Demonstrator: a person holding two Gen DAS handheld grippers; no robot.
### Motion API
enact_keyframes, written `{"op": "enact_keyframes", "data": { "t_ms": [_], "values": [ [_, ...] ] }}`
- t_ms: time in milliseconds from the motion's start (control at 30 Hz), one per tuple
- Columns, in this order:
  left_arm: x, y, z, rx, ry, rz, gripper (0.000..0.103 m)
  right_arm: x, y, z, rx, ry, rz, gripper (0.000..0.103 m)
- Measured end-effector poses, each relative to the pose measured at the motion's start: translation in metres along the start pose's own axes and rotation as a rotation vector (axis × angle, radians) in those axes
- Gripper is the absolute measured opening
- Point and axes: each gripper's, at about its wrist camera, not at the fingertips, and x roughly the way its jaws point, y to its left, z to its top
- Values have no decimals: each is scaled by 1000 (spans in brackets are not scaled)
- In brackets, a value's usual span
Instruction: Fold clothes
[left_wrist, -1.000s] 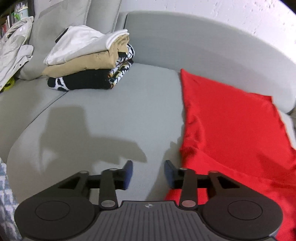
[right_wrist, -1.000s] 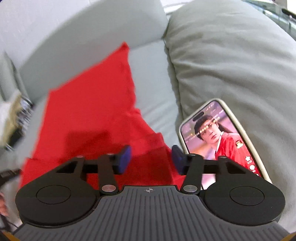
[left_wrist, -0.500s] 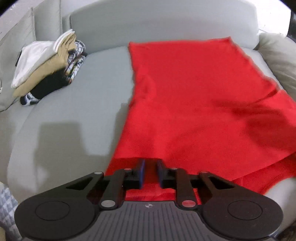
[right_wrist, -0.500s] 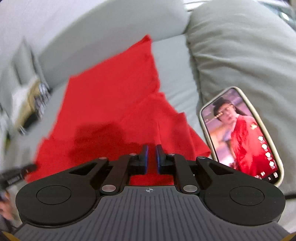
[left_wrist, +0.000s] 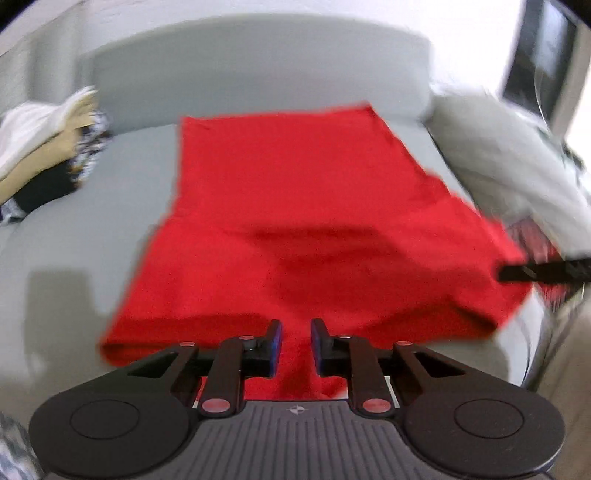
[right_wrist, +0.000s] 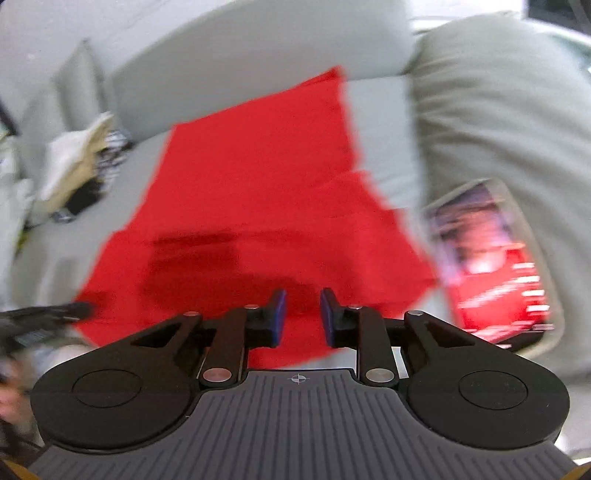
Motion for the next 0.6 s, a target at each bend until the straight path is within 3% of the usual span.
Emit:
{"op": "enact_keyframes", "data": {
  "t_ms": [67, 133, 267, 367, 600],
  "values": [
    [12, -16, -10, 37, 56, 0, 16, 22, 12, -5, -35, 57, -19, 26],
    [6, -24, -18, 90, 32, 34, 15, 37, 20, -19, -58, 123, -60, 27],
    [-11, -14, -15, 39, 73, 10, 16, 13, 37, -40, -172, 117, -82, 26],
    [-24, -12, -17, -13, 56, -7, 21, -9, 29, -45, -87, 154, -37, 26],
    [-43, -13, -7, -63, 10, 37, 23, -47, 17, -49, 50, 95, -10, 29]
  ]
}}
